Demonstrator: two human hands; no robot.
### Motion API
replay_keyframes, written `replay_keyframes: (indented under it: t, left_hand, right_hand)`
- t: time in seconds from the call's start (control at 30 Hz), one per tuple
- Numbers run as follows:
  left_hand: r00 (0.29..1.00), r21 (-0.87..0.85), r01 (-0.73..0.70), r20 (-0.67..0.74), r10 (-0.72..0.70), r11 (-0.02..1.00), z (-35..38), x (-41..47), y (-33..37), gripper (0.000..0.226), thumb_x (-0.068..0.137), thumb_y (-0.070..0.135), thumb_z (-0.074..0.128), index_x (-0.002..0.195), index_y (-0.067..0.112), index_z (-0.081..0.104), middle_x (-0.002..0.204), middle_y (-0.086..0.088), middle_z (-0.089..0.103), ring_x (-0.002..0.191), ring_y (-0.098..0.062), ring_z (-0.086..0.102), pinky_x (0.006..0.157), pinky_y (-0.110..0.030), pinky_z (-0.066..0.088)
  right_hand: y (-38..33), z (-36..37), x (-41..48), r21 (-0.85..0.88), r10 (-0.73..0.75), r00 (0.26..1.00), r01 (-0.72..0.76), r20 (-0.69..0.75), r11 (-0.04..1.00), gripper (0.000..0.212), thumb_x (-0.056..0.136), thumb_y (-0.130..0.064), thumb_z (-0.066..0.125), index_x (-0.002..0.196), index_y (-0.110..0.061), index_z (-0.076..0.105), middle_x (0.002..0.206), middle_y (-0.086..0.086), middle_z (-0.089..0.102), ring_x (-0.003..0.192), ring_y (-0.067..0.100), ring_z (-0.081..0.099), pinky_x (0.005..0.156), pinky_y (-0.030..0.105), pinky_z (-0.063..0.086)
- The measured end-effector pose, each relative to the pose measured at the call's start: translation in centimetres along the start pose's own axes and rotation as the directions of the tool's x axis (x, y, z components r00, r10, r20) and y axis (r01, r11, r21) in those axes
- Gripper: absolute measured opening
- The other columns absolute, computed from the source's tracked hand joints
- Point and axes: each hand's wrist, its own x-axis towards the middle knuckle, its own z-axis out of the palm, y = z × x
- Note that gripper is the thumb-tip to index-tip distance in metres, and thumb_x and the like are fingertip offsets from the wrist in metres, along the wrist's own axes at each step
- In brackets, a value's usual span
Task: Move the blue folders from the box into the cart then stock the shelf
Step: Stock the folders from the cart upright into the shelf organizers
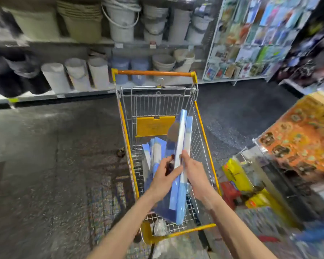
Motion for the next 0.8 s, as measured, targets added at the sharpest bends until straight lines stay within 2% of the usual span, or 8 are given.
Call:
replay_keyframes:
  t: [0.07, 0.13, 0.27, 0.4, 0.5, 0.67, 0.8]
  left_hand:
    - [0.998, -0.004, 0.003, 0.067, -0.003, 1.000, -0.2, -2.6, 0.4, 0.034, 0.098, 0.035, 0.065, 0.126, 0.039, 0.048, 0.126, 0.012, 0.061, 0.119, -0.008, 0.058, 0.094, -0.019, 0.048]
    - [0.991, -0.009, 0.017, 0.130, -0.016, 1.000, -0.2, -4.6, 1.0, 0.042, 0.098, 0.031, 0.065, 0.135, 0.035, 0.044, 0.131, 0.015, 0.059, 0.119, -0.001, 0.058, 0.084, -0.010, 0.048]
    - [0.980, -0.031, 0.026, 0.196, -0.019, 0.999, -0.1, -6.7, 1.0, 0.053, 0.095, 0.022, 0.069, 0.140, 0.034, 0.043, 0.138, 0.005, 0.059, 0.122, -0.005, 0.060, 0.084, -0.013, 0.051]
    - [0.962, -0.068, 0.041, 0.270, -0.021, 0.997, 1.0, -7.4, 1.1, 0.069, 0.091, 0.016, 0.075, 0.144, 0.042, 0.038, 0.144, 0.011, 0.056, 0.133, -0.003, 0.052, 0.094, -0.017, 0.051]
    - [0.961, -0.063, 0.044, 0.275, -0.025, 0.997, 3.0, -7.7, 1.5, 0.071, 0.089, 0.014, 0.076, 0.140, 0.047, 0.038, 0.139, 0.014, 0.061, 0.129, -0.003, 0.055, 0.091, -0.018, 0.052]
    - [0.966, -0.034, 0.047, 0.256, -0.037, 0.998, 6.2, -8.0, 1.9, 0.070, 0.088, 0.015, 0.076, 0.141, 0.042, 0.038, 0.134, 0.015, 0.064, 0.127, -0.002, 0.056, 0.105, -0.030, 0.048]
    - [0.966, -0.009, 0.053, 0.255, -0.049, 0.999, 9.1, -8.9, 2.6, 0.067, 0.089, 0.014, 0.076, 0.134, 0.047, 0.040, 0.116, 0.035, 0.062, 0.113, 0.017, 0.057, 0.087, -0.016, 0.053]
  right_hand:
    - [0.1, -0.2, -2.3, 0.027, -0.029, 0.999, 0.028, 0.040, 0.999, 0.043, 0.102, -0.043, 0.047, 0.093, -0.013, 0.078, 0.090, 0.012, 0.077, 0.085, 0.019, 0.075, 0.075, 0.032, 0.058]
    - [0.2, -0.7, -4.0, 0.070, -0.041, 0.998, 0.038, 0.051, 0.997, 0.046, 0.102, -0.046, 0.047, 0.098, -0.014, 0.079, 0.099, 0.015, 0.076, 0.095, 0.029, 0.074, 0.088, 0.047, 0.057]
    - [0.1, -2.2, -6.3, 0.108, -0.062, 0.995, 0.054, 0.072, 0.993, 0.043, 0.100, -0.046, 0.049, 0.101, -0.014, 0.077, 0.106, 0.018, 0.074, 0.099, 0.034, 0.072, 0.097, 0.058, 0.051]
    - [0.0, -4.2, -8.0, 0.065, -0.098, 0.981, 0.088, 0.170, 0.994, 0.042, 0.102, -0.045, 0.048, 0.122, -0.015, 0.069, 0.124, 0.008, 0.070, 0.120, 0.023, 0.063, 0.111, 0.050, 0.041]
    - [-0.4, -5.9, -9.0, 0.039, -0.111, 0.976, 0.105, 0.186, 0.994, 0.039, 0.101, -0.045, 0.051, 0.122, -0.018, 0.069, 0.126, 0.003, 0.069, 0.124, 0.019, 0.061, 0.113, 0.048, 0.038]
    - [-0.9, -8.9, -10.1, 0.035, -0.131, 0.975, 0.127, 0.177, 0.991, 0.038, 0.101, -0.040, 0.051, 0.116, -0.011, 0.070, 0.116, 0.006, 0.073, 0.111, 0.021, 0.068, 0.092, 0.027, 0.053]
    - [-0.4, -11.8, -10.6, 0.072, -0.151, 0.971, 0.140, 0.188, 0.988, 0.036, 0.103, -0.039, 0.050, 0.118, -0.014, 0.071, 0.118, 0.005, 0.073, 0.115, 0.020, 0.066, 0.107, 0.041, 0.045]
